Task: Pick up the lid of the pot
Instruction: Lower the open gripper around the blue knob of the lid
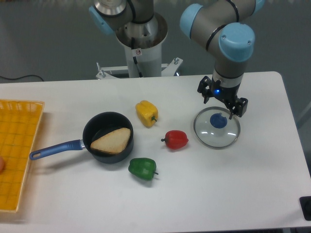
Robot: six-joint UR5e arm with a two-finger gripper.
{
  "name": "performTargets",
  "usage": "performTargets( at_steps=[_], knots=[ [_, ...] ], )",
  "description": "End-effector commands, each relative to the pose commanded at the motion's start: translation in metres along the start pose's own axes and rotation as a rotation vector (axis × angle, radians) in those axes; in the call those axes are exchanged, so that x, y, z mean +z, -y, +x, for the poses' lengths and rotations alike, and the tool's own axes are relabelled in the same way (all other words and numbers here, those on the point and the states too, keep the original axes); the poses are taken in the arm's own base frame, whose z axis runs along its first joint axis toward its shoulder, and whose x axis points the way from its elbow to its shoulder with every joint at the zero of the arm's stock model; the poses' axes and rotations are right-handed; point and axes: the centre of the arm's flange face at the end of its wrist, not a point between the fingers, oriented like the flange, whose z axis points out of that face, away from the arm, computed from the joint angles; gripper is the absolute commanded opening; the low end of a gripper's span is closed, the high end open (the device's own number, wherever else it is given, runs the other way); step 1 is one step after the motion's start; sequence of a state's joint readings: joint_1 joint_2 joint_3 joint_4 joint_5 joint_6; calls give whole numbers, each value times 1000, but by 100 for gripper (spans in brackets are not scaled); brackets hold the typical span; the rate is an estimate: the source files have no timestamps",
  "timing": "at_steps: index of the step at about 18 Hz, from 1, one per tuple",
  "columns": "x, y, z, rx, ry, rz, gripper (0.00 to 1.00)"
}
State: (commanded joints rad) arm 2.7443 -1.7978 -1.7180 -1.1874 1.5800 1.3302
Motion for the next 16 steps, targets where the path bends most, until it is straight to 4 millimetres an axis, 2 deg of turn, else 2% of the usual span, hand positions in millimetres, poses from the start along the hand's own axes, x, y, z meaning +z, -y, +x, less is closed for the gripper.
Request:
performTargets(
  at_steps=[10, 16],
  knots=[
    [12, 0, 0, -25, -15, -10, 100],
    [29, -1, 1, -14, -29, -15, 100]
  ],
)
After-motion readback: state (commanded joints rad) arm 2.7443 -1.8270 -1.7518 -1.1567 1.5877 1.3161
